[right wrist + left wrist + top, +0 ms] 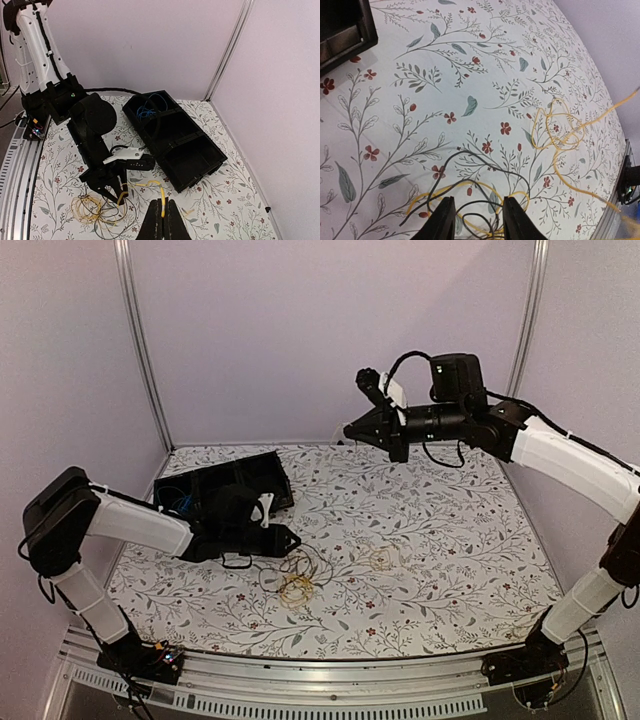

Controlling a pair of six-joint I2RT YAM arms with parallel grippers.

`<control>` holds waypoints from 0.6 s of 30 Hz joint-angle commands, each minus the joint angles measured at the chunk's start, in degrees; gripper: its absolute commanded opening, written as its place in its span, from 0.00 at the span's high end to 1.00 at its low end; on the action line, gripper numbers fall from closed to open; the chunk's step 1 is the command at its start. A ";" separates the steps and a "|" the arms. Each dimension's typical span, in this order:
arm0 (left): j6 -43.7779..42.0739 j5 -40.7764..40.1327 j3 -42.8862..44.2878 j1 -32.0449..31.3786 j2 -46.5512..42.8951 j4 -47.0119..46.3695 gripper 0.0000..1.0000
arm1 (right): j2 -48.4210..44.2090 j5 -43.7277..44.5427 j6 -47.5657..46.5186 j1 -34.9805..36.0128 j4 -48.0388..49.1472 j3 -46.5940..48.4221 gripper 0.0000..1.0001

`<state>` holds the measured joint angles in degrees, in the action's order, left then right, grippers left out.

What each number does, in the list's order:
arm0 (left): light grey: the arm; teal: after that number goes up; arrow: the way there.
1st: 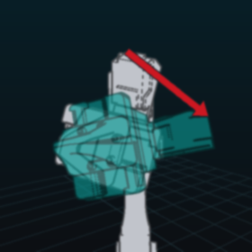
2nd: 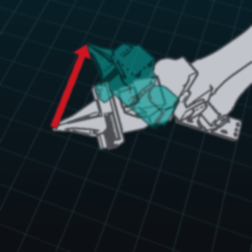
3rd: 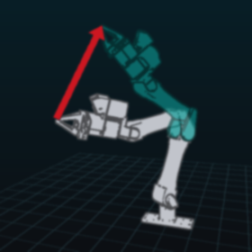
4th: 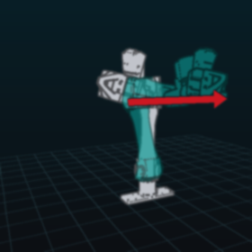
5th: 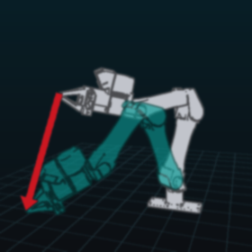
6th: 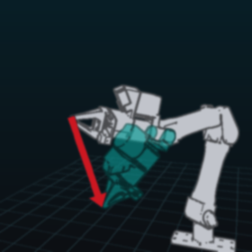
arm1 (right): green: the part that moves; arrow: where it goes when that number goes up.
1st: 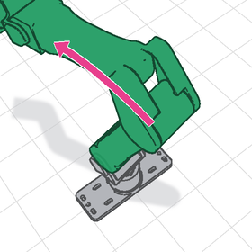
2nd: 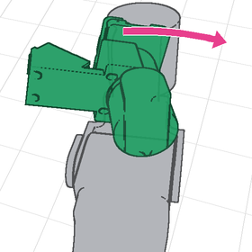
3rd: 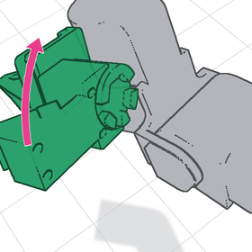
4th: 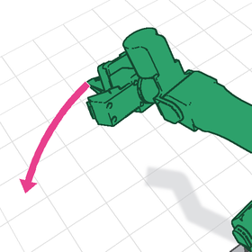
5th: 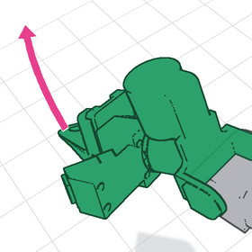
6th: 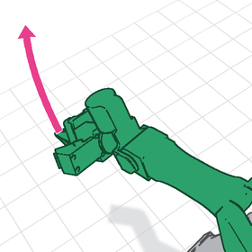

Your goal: Untangle the cables

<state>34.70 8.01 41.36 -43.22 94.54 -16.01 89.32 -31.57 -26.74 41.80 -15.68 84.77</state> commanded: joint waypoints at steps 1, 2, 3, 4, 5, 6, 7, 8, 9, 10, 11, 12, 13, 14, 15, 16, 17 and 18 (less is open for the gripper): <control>-2.97 -1.28 -1.29 0.90 -2.11 3.19 0.64 | -0.30 -3.83 -0.85 -0.84 -11.26 5.01 1.00; -3.43 -2.04 -1.59 0.92 -3.14 3.80 0.62 | -0.22 -3.92 -1.14 -0.84 -11.79 5.89 1.00; -3.98 -2.90 -1.96 0.94 -4.25 4.23 0.59 | -0.20 -3.86 -1.20 -0.84 -12.05 6.46 1.00; -4.67 -3.66 -2.55 0.95 -5.53 4.45 0.58 | -0.20 -3.89 -1.16 -0.84 -12.08 6.80 1.00; -5.17 -4.46 -3.17 0.95 -7.07 4.68 0.56 | -0.13 -4.00 -1.06 -0.84 -12.22 7.03 1.00; -5.52 -6.10 -3.85 0.92 -8.41 5.19 0.54 | 0.05 -4.09 -1.10 -0.84 -12.45 7.19 1.00; -6.03 -7.48 -4.53 0.91 -9.96 5.86 0.53 | 0.17 -3.88 -1.16 -0.80 -12.47 7.25 1.00; -6.47 -8.73 -5.08 0.89 -11.37 6.66 0.52 | 0.17 -2.99 -1.27 -0.90 -12.25 7.25 1.00; -6.85 -10.62 -5.73 1.01 -12.55 7.82 0.51 | 0.03 -1.52 -1.35 -1.02 -11.85 7.34 1.00; -7.18 -11.70 -6.26 1.10 -13.94 8.80 0.50 | -0.30 0.19 -1.04 -1.53 -11.21 7.49 1.00; -7.47 -12.08 -7.25 1.10 -15.00 9.25 0.50 | -0.55 0.46 -0.57 -2.63 -10.66 7.96 1.00; -7.73 -12.07 -8.36 1.14 -16.29 9.21 0.49 | -0.84 -0.15 0.18 -4.35 -10.28 8.78 1.00; -7.89 -11.91 -9.56 1.15 -17.46 9.02 0.49 | -1.18 -1.33 1.69 -6.13 -9.74 9.49 1.00; -8.09 -11.74 -10.78 1.15 -18.56 8.74 0.48 | -1.43 -2.66 2.70 -8.23 -9.04 10.06 1.00; -8.27 -11.69 -12.23 1.12 -20.00 8.38 0.47 | -1.78 -3.69 3.87 -10.17 -8.35 10.40 1.00; -8.33 -11.79 -13.18 1.10 -21.03 8.29 0.45 | -1.98 -3.70 4.41 -10.71 -8.32 10.68 1.00; -8.52 -12.05 -14.02 1.12 -22.05 8.17 0.42 | -2.23 -2.78 4.24 -11.06 -8.31 10.79 1.00; -8.77 -12.24 -14.63 1.12 -23.22 8.00 0.35 | -2.36 -2.05 3.76 -11.12 -8.27 10.58 1.00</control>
<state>27.77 -2.31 29.63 -42.85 74.67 -9.04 88.92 -34.00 -25.08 33.23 -25.74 93.32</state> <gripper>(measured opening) 0.568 0.021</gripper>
